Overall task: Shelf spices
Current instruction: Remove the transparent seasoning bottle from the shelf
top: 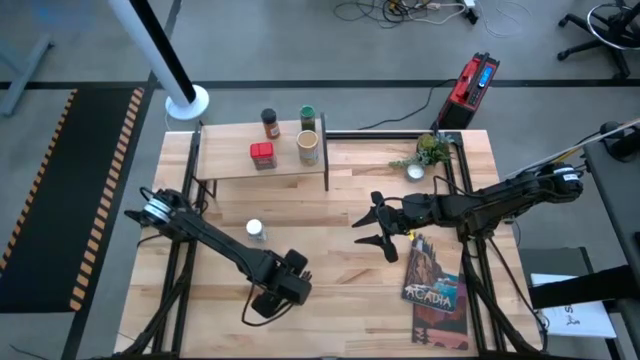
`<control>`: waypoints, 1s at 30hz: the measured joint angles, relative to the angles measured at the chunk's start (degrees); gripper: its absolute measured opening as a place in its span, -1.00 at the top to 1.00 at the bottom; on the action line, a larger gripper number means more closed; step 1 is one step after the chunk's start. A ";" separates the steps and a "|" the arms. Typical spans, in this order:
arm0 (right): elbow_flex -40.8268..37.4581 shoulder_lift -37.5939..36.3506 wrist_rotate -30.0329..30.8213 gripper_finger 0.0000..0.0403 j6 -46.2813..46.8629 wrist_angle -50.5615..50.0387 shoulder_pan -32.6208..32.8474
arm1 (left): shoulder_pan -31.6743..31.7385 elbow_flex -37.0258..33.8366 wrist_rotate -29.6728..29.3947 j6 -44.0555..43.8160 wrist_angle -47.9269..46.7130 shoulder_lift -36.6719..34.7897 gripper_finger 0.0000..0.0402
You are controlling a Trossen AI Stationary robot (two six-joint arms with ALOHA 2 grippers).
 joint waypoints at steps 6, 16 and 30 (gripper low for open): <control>0.00 0.00 0.00 0.08 -0.12 -0.05 0.00 | 0.00 0.00 0.91 -0.02 0.16 2.30 -0.19; -0.04 0.00 0.02 0.08 0.03 -0.04 0.00 | -0.07 0.00 2.53 -0.01 0.31 4.74 -0.04; -0.09 0.00 0.02 0.08 0.06 -0.04 0.00 | 0.07 -0.06 2.12 -12.03 2.75 4.36 0.15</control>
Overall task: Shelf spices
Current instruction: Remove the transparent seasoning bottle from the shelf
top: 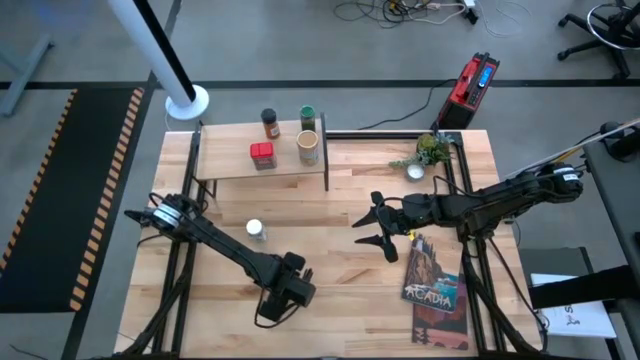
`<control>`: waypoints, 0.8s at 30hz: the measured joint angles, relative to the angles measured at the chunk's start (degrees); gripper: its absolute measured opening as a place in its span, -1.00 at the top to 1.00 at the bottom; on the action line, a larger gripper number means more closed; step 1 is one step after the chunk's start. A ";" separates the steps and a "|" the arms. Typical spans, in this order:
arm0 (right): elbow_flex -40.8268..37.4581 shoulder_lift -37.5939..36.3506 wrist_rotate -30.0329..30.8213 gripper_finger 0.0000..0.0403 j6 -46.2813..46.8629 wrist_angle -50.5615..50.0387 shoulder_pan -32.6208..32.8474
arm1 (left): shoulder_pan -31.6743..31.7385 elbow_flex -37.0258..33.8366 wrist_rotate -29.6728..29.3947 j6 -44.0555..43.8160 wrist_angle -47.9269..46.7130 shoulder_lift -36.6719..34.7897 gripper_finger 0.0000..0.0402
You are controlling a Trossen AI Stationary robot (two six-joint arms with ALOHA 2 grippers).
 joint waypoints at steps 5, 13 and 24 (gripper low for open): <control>0.00 0.00 0.00 0.08 0.16 0.01 0.00 | -0.02 -1.04 -1.45 -4.14 2.31 -1.12 0.16; -0.02 0.00 -0.02 0.08 0.36 0.00 0.00 | -0.07 -13.07 -6.36 -15.20 18.65 -10.36 0.16; -0.04 0.00 -0.02 0.08 0.37 0.02 0.00 | -2.65 -35.48 -20.97 -32.18 47.02 -25.95 0.15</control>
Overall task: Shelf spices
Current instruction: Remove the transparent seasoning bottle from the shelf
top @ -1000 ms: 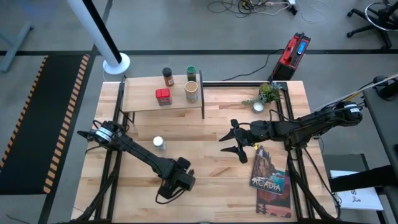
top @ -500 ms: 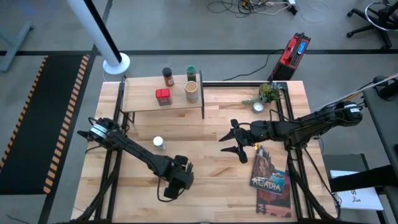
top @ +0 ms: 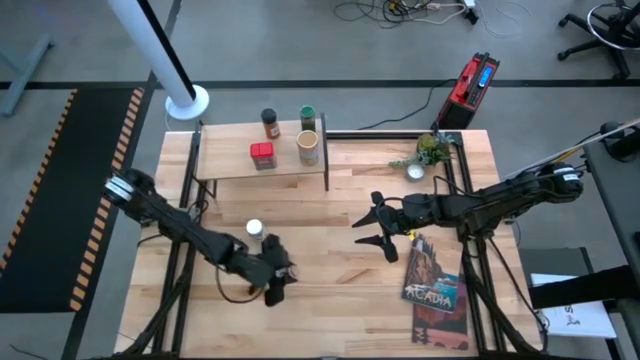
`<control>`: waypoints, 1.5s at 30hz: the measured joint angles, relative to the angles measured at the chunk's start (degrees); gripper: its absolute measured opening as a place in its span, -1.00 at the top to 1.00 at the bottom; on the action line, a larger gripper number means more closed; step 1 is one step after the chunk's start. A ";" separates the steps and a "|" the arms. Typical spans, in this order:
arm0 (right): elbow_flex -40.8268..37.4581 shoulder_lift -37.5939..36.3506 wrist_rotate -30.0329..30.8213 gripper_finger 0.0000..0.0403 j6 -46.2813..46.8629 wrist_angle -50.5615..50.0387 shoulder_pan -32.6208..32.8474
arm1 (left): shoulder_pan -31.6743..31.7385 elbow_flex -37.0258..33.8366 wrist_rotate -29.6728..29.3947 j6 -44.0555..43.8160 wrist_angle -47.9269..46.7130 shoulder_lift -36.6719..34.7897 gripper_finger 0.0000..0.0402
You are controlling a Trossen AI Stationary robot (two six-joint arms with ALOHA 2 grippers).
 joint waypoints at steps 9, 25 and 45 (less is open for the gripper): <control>0.00 0.00 0.00 0.08 0.00 0.05 0.00 | -5.04 -5.79 -7.68 -3.78 8.16 -4.39 0.15; 0.00 0.00 -0.02 0.08 0.07 0.00 0.00 | -12.19 -1.47 -26.55 -18.42 -5.29 -4.23 0.15; 4.78 11.26 -4.76 0.08 5.28 19.30 3.38 | -9.13 -0.94 -43.79 4.85 17.84 -2.37 0.15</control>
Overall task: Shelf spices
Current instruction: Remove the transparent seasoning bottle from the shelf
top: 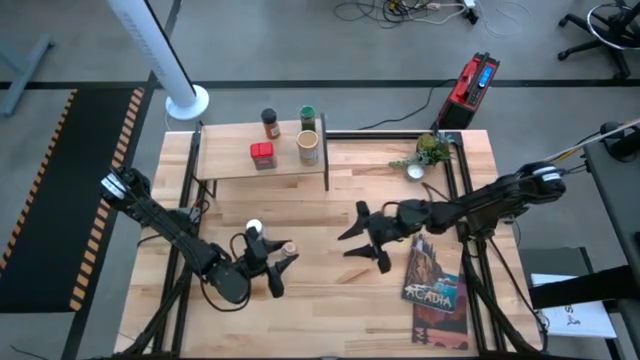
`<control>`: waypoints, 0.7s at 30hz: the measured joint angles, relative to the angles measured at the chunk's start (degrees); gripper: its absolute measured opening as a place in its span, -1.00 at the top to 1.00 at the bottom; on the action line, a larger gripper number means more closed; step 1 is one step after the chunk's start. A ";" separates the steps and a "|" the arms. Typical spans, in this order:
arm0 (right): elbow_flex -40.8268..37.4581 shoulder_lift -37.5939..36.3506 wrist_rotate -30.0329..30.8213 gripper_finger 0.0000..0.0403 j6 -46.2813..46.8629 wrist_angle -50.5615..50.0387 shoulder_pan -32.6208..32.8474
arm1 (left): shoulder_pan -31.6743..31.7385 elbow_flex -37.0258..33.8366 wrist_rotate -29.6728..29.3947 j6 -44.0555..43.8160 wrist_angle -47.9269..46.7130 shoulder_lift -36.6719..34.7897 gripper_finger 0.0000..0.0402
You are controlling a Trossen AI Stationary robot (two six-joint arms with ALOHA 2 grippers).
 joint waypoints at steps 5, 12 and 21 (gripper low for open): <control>6.96 7.81 -0.28 0.08 2.09 1.56 0.99 | 0.96 0.00 -1.41 11.66 6.50 0.00 0.15; 14.19 14.98 -2.35 0.08 3.87 3.40 1.15 | 1.03 0.00 -2.91 17.12 10.12 0.00 0.15; 14.54 20.13 -1.21 0.08 5.02 13.75 1.10 | 0.98 -0.02 -1.07 26.12 19.92 0.00 0.15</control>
